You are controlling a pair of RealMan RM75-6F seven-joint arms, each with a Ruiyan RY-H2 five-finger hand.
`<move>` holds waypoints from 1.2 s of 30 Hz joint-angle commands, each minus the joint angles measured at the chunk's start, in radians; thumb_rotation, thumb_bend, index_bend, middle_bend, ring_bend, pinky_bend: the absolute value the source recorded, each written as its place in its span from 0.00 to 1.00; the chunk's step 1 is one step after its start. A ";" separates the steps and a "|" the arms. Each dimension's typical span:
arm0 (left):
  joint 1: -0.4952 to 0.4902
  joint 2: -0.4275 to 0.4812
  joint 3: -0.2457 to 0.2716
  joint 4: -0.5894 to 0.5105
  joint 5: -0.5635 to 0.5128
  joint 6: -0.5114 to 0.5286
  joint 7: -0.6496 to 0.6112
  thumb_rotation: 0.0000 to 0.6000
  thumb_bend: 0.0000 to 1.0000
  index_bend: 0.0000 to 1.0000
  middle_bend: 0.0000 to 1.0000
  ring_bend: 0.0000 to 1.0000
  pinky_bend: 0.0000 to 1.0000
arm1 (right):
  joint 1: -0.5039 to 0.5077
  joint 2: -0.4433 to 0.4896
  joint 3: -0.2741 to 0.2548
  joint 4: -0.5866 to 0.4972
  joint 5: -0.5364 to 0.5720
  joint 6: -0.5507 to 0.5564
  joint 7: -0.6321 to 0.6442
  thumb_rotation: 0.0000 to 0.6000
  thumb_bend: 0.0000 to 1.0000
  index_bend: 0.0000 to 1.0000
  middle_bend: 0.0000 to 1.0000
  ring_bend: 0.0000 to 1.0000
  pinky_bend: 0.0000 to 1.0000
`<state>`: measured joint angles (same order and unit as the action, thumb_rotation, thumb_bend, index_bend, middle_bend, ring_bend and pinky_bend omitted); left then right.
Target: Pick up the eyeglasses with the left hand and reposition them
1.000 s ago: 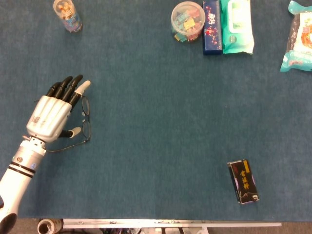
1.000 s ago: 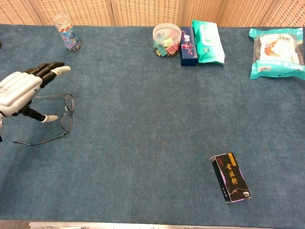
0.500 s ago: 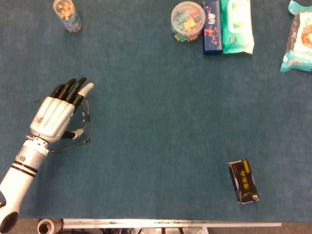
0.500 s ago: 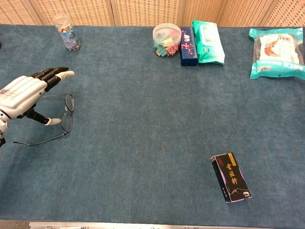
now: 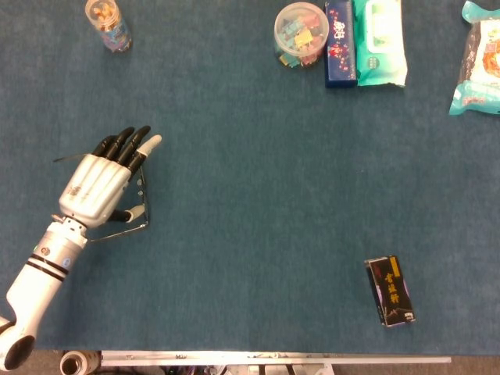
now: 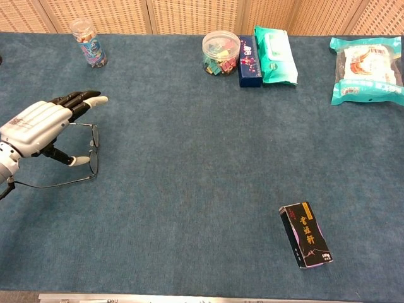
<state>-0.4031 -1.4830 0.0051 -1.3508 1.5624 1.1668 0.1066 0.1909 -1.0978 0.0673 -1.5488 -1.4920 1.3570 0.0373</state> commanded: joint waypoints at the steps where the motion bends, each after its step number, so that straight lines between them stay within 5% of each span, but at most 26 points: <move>1: -0.008 -0.003 -0.001 -0.002 0.003 -0.005 0.002 1.00 0.00 0.01 0.00 0.00 0.13 | 0.000 -0.002 0.000 0.003 0.002 -0.001 0.003 1.00 0.00 0.43 0.31 0.20 0.33; 19: -0.054 -0.044 0.010 -0.047 0.013 -0.043 0.082 1.00 0.00 0.01 0.00 0.00 0.13 | -0.012 -0.005 -0.005 0.029 0.010 0.002 0.036 1.00 0.00 0.43 0.31 0.20 0.33; 36: -0.028 0.003 0.035 -0.264 0.008 -0.006 0.264 1.00 0.00 0.01 0.00 0.00 0.13 | -0.011 -0.012 -0.008 0.061 -0.012 0.010 0.091 1.00 0.00 0.43 0.31 0.20 0.33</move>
<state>-0.4334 -1.4832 0.0387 -1.6086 1.5712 1.1569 0.3655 0.1805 -1.1102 0.0591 -1.4882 -1.5031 1.3662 0.1271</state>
